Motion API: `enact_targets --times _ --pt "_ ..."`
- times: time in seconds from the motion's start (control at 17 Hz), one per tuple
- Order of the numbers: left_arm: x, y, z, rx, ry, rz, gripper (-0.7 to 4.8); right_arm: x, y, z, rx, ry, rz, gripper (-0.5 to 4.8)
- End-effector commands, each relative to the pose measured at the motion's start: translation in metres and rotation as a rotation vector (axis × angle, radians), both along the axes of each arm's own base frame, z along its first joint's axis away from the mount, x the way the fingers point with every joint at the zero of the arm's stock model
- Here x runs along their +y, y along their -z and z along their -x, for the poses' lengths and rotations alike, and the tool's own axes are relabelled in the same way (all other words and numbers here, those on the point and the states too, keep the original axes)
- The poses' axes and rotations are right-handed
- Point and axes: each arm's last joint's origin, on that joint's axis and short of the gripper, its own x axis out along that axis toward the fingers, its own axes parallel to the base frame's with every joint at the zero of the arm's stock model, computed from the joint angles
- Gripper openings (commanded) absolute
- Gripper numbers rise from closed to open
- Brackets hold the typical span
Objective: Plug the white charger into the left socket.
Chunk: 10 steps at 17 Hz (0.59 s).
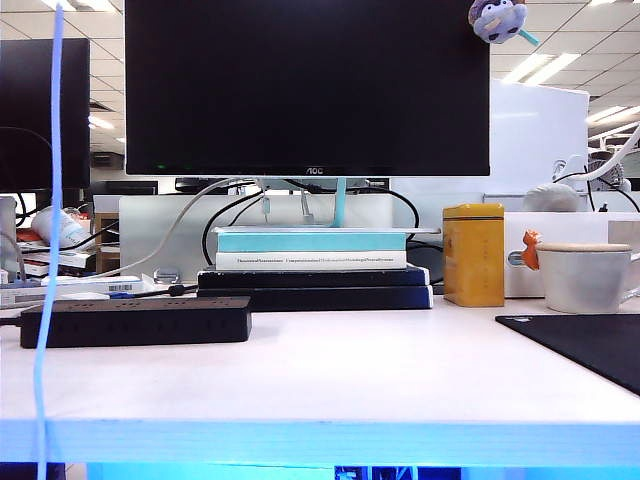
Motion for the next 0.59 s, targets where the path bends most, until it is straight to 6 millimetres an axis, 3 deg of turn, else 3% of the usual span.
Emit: enact_targets --times 0.06,0.18,0.35,0.53,0.59 --pt "-0.0020 0.0015 -0.0007 0.020 0.020 -0.003 2.55 0.0024 -0.0087 0.0061 -0.066 -0.027 -0.037 2.83" --pt "-0.0021 0.0020 -0.0010 0.026 0.017 -0.004 2.55 0.0024 -0.0087 0.0061 -0.072 -0.027 -0.038 2.84" --pt "-0.0021 0.0029 -0.0012 0.042 0.017 -0.004 2.55 0.0023 -0.0089 0.0060 -0.095 -0.026 -0.042 3.89" --pt "-0.0020 0.0027 -0.0012 0.042 0.014 -0.003 2.55 0.0003 -0.0086 0.0043 -0.103 -0.019 -0.042 3.87" --pt "-0.0019 0.0026 -0.0013 0.051 0.010 0.003 2.55 -0.0010 -0.0084 0.0031 -0.103 -0.015 -0.041 3.44"
